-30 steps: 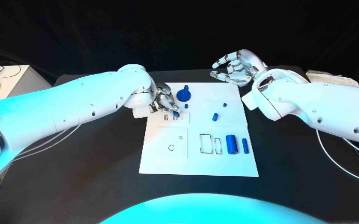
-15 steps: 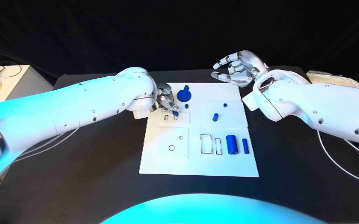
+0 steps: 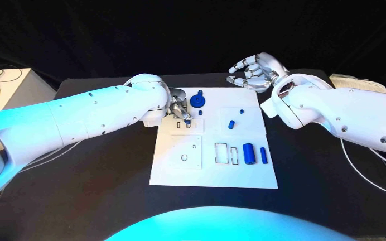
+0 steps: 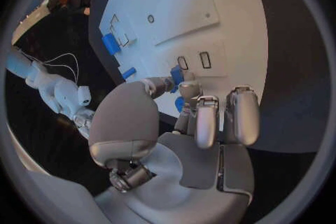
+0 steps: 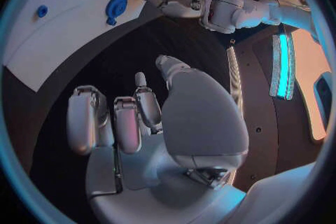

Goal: Assemble the parts on the task board

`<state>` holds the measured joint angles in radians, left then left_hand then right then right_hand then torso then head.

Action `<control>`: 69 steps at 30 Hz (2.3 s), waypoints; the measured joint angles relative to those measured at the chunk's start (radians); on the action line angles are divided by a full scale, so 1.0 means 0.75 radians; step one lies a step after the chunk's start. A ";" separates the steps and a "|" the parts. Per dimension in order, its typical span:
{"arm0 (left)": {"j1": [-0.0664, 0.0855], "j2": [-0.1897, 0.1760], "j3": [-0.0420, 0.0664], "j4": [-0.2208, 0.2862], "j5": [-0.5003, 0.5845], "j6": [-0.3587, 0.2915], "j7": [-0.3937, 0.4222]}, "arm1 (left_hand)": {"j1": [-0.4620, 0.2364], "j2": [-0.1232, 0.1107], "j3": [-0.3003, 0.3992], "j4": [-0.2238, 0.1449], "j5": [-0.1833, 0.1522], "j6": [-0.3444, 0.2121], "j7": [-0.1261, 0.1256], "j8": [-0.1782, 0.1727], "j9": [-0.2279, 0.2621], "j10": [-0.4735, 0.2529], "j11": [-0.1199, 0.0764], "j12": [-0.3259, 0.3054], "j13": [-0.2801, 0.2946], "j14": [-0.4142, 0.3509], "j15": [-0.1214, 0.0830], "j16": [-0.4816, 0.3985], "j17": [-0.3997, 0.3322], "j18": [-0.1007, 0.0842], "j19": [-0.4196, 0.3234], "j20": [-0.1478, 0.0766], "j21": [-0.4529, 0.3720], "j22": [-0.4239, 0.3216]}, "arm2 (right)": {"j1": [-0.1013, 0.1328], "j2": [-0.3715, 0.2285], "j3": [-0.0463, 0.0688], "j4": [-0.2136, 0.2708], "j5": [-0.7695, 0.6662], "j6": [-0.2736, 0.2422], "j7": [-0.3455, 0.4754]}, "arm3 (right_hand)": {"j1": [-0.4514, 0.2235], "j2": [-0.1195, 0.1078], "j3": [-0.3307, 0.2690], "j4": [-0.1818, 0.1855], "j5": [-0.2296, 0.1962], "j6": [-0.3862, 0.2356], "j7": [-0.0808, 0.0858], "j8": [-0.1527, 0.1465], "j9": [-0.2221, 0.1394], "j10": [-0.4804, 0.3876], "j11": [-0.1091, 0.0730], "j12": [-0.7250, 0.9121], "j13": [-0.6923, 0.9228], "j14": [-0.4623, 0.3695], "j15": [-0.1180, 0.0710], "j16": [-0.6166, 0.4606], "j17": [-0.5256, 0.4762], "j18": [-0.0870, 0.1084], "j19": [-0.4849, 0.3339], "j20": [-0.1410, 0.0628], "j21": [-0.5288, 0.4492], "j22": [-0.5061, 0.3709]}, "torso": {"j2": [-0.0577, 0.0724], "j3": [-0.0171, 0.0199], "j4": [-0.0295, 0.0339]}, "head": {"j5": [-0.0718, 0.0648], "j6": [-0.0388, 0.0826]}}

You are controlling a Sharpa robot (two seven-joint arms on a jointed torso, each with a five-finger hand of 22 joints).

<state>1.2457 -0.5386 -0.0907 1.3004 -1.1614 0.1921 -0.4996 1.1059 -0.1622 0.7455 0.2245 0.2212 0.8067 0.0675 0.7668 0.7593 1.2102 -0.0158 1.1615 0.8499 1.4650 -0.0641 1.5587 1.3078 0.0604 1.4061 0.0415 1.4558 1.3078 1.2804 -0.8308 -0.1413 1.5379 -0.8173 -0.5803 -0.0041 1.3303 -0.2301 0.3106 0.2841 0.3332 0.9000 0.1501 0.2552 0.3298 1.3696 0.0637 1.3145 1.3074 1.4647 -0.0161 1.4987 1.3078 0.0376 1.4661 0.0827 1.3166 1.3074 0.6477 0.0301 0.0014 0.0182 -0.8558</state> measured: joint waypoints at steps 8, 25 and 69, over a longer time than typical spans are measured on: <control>-0.008 -0.011 -0.003 0.026 -0.039 -0.019 0.011 | -0.012 -0.012 0.059 -0.059 -0.006 0.007 -0.003 -0.003 0.001 0.000 0.000 0.000 0.003 0.000 0.000 0.005 0.000 0.000 0.000 0.000 0.000 0.000 | -0.001 -0.001 0.000 0.000 0.000 0.002 0.000 | 0.000 0.000 0.000 0.000 0.000 0.000 0.000 0.000 0.000 0.000 0.000 0.000 0.000 0.000 0.000 0.000 0.000 0.000 0.000 0.000 0.000 0.000 | 0.000 0.0000 0.0006 | -0.003 -0.006; -0.038 -0.039 -0.009 0.067 -0.094 -0.092 0.028 | -0.012 -0.012 0.059 -0.059 -0.002 0.007 -0.002 0.001 0.001 0.010 0.000 0.000 0.008 0.000 0.000 0.005 0.000 0.000 0.005 -0.005 0.000 0.000 | -0.008 -0.002 0.000 0.000 0.000 0.007 0.000 | 0.000 0.000 0.000 0.000 0.000 0.000 0.000 0.000 0.000 0.000 0.000 0.000 0.001 0.000 0.000 0.000 0.000 0.000 0.000 0.000 0.000 0.001 | 0.000 -0.0001 0.0012 | 0.000 -0.013; -0.051 -0.048 -0.008 0.070 -0.100 -0.098 0.033 | -0.010 -0.010 0.059 -0.059 -0.003 0.009 0.000 -0.003 0.001 0.015 -0.005 0.000 0.003 0.000 0.000 0.011 0.000 0.000 0.005 -0.005 0.004 -0.001 | -0.013 -0.003 0.000 0.000 -0.002 0.018 0.000 | 0.000 0.000 0.000 0.000 0.000 0.000 0.000 0.000 0.000 0.000 0.000 0.000 0.000 0.000 0.000 0.000 -0.001 0.000 0.000 0.000 0.000 0.000 | 0.000 -0.0003 0.0009 | -0.003 -0.023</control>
<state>1.2075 -0.5745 -0.0964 1.3533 -1.2364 0.1184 -0.4750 1.0983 -0.1698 0.7894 0.1805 0.2191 0.8136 0.0672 0.7643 0.7600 1.2212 -0.0194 1.1615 0.8520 1.4650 -0.0640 1.5666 1.3075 0.0604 1.4098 0.0377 1.4589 1.3074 1.2708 -0.8332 -0.1415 1.5379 -0.8189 -0.5667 -0.0043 1.3304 -0.2303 0.3106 0.2841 0.3331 0.9002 0.1499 0.2552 0.3297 1.3697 0.0638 1.3145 1.3075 1.4647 -0.0161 1.4987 1.3074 0.0375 1.4660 0.0827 1.3166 1.3075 0.6480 0.0299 0.0021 0.0156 -0.8728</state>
